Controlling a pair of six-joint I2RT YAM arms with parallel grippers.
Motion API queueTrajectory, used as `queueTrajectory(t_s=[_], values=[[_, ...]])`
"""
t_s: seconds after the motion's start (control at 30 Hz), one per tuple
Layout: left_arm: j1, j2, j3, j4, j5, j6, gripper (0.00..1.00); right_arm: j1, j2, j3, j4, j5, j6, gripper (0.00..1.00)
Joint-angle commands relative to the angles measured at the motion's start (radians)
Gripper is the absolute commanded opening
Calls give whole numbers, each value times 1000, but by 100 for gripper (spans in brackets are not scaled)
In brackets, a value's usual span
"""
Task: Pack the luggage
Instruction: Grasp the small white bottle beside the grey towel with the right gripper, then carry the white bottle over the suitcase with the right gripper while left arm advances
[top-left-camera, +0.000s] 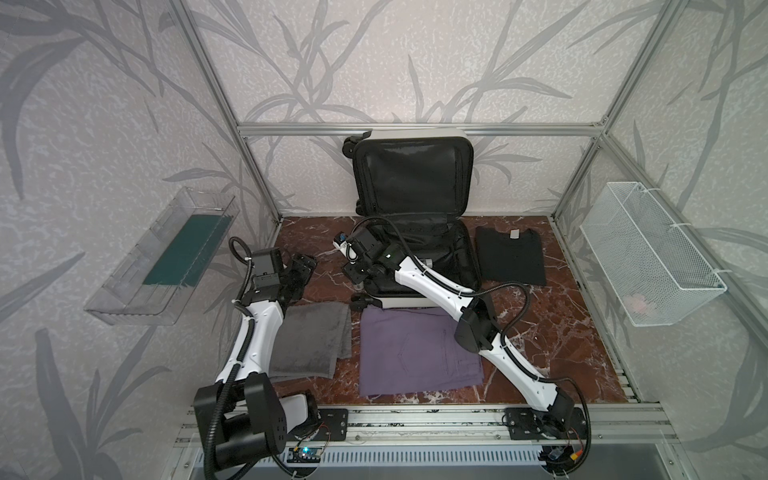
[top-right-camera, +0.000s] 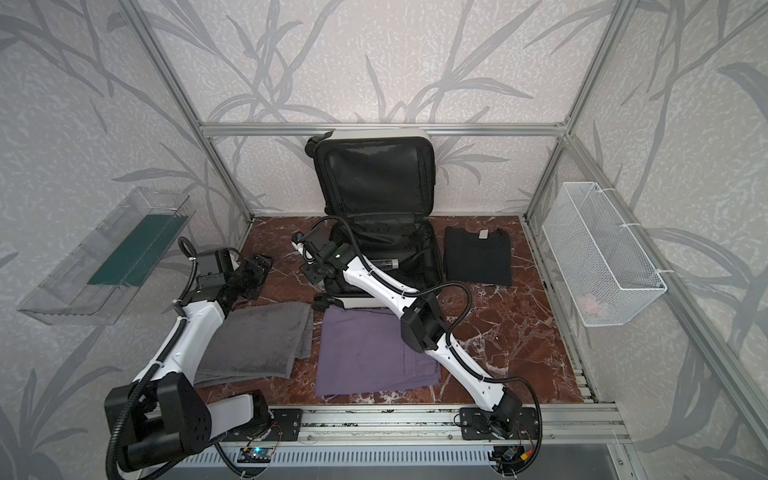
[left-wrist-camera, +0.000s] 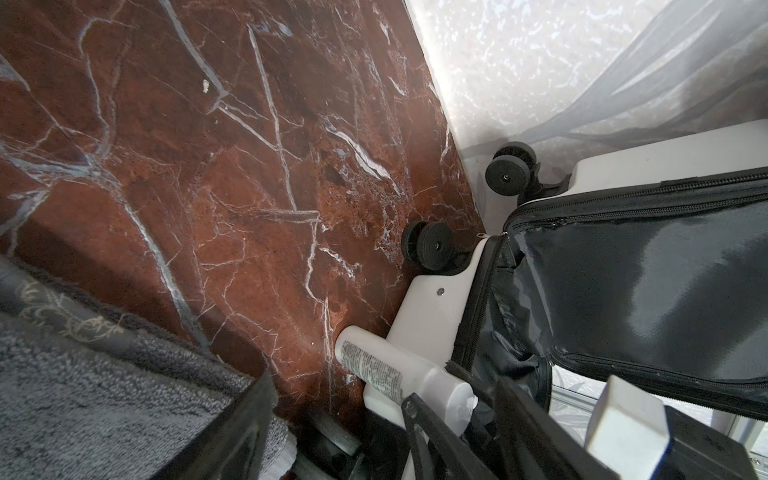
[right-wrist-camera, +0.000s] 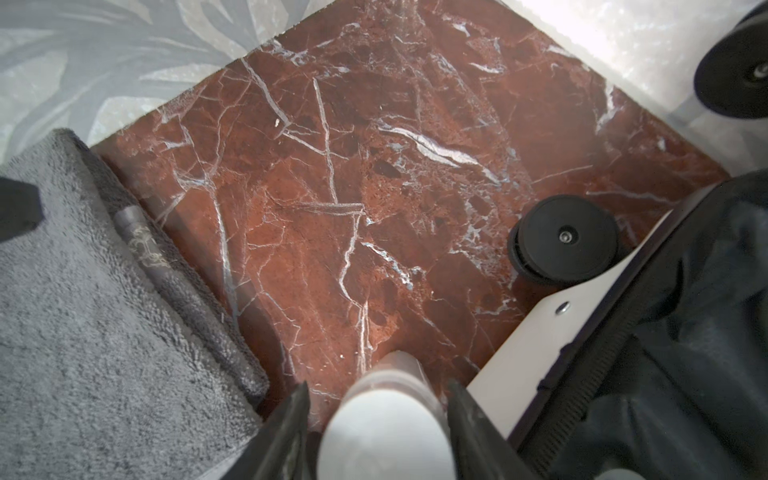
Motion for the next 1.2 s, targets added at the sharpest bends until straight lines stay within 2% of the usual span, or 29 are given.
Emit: queueTrajectory(t_s=[0.0, 0.1, 0.2, 0.47, 0.73, 0.97, 1.17], values=[[5, -5, -15, 14, 9, -7, 85, -3, 17, 13, 5, -14, 7, 45], [5, -4, -13, 15, 16, -7, 85, -4, 6, 19, 1, -15, 6, 35], [4, -3, -11, 21, 27, -15, 85, -4, -11, 27, -3, -12, 2, 30], [-30, 3, 25, 58, 93, -84, 85, -13, -96, 66, -8, -12, 19, 29], [-115, -10, 48, 159, 117, -240, 85, -40, -208, 72, 6, -21, 88, 28], [-174, -11, 56, 275, 105, -388, 86, -90, -309, 35, 11, -23, 212, 27], [-219, 19, 60, 396, 112, -518, 86, -156, -431, -87, 44, -72, 347, 27]])
